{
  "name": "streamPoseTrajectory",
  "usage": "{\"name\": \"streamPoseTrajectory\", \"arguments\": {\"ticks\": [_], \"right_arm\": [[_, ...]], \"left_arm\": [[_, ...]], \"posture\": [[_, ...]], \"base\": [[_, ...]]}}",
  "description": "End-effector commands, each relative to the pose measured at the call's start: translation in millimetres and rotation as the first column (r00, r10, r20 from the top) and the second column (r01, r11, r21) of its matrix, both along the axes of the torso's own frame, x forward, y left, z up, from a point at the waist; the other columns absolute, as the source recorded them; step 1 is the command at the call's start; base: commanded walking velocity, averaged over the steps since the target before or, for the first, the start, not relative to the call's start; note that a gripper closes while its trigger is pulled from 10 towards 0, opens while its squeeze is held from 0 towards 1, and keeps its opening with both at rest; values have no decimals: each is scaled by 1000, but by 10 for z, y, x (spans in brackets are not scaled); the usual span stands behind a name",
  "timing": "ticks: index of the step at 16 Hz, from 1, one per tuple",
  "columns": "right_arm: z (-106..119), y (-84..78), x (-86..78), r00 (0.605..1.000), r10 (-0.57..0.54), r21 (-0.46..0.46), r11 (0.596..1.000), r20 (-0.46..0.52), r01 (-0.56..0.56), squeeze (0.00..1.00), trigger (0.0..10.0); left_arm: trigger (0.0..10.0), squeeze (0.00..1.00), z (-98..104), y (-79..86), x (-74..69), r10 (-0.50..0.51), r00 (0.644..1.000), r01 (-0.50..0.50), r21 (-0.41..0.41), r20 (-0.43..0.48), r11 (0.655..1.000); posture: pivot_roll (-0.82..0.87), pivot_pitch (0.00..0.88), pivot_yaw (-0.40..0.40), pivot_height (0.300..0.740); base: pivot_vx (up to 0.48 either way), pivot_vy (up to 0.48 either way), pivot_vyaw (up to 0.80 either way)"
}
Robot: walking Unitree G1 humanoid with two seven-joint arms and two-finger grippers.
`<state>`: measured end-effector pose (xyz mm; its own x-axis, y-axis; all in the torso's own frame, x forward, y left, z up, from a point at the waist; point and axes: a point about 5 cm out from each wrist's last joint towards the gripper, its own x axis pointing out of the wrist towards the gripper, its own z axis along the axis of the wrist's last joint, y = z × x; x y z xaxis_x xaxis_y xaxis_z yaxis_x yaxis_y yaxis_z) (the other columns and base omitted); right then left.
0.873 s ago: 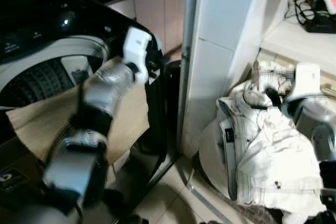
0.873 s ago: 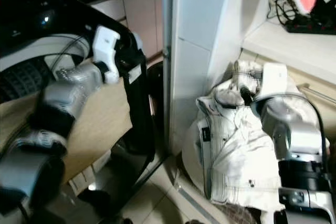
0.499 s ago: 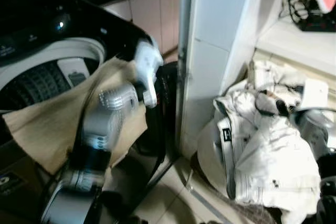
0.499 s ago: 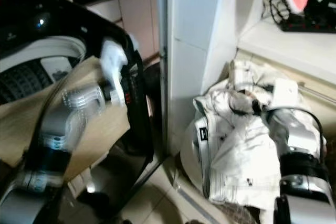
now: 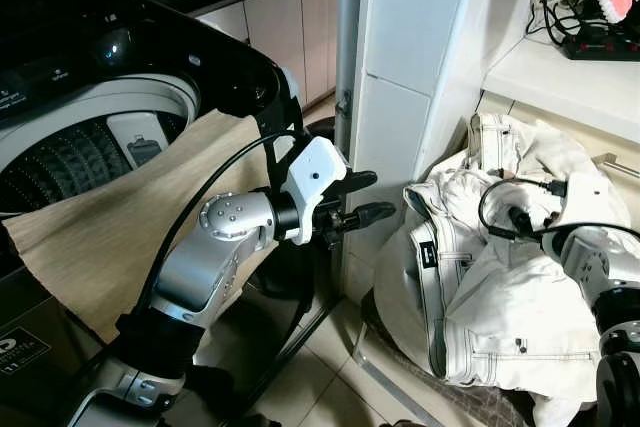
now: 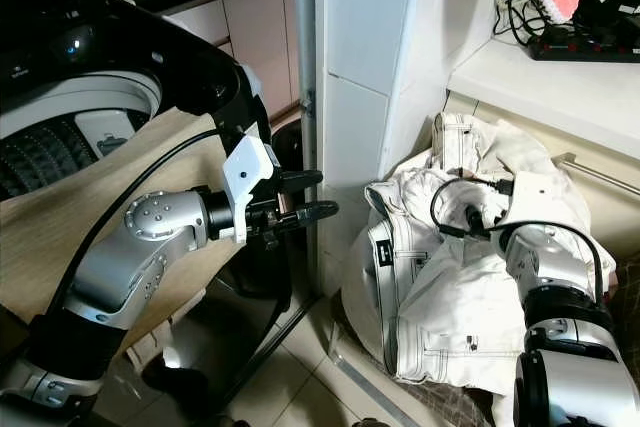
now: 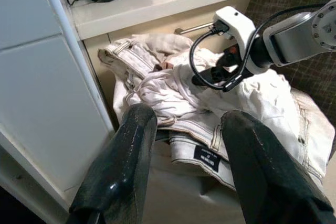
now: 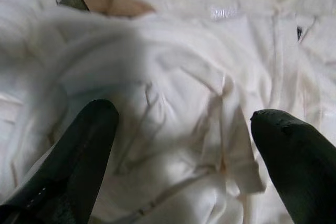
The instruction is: Clothes washing
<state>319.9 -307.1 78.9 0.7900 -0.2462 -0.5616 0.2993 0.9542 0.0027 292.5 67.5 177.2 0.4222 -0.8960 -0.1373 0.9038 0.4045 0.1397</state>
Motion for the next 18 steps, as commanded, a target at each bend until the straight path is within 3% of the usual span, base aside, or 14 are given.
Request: {"name": "streamPoseTrajectory", "arguments": {"ticks": [1, 2, 3, 5, 7, 8, 18], "right_arm": [[8, 5, 21, 1000, -14, 26, 1000, 18, 14, 0, 4353], [-27, -13, -4, 999, -32, 31, 999, 8, 32, 0, 3843], [-42, -17, -13, 999, -35, 31, 999, 3, 35, 0, 863], [-78, -16, -30, 999, -37, 34, 999, -5, 37, 0, 1255], [-115, -9, -44, 999, -34, 30, 999, -14, 35, 0, 824], [-130, -9, -50, 999, -33, 29, 999, -16, 33, 0, 0], [-114, -8, -25, 1000, -22, 22, 999, -17, 23, 0, 0]], "left_arm": [[10000, 0, 19, 10, -10, 6, 1000, -6, 27, 17, 1000], [10000, 0, 13, 15, -9, 10, 1000, -11, 41, 18, 999], [10000, 0, 12, 21, -7, 14, 1000, -15, 47, 20, 999], [10000, 0, 6, 29, -17, 19, 999, -20, 55, 26, 998], [10000, 0, -14, 22, -26, 20, 999, -22, 63, 26, 998], [10000, 0, -28, 2, -34, 21, 999, -23, 66, 27, 998], [10000, 0, -51, 17, -9, 41, 999, -44, 83, 33, 996]], "posture": [[-71, 0, 65, 740], [-69, 0, 64, 740], [-66, 0, 63, 740], [-65, 0, 59, 740], [-72, 0, 55, 740], [-76, 0, 53, 740], [-81, 0, 46, 740]], "base": [[0, 0, 0], [0, 0, 0], [0, 0, 0], [0, 0, 0], [0, 0, 0], [0, 0, 0], [0, 0, 0]]}}
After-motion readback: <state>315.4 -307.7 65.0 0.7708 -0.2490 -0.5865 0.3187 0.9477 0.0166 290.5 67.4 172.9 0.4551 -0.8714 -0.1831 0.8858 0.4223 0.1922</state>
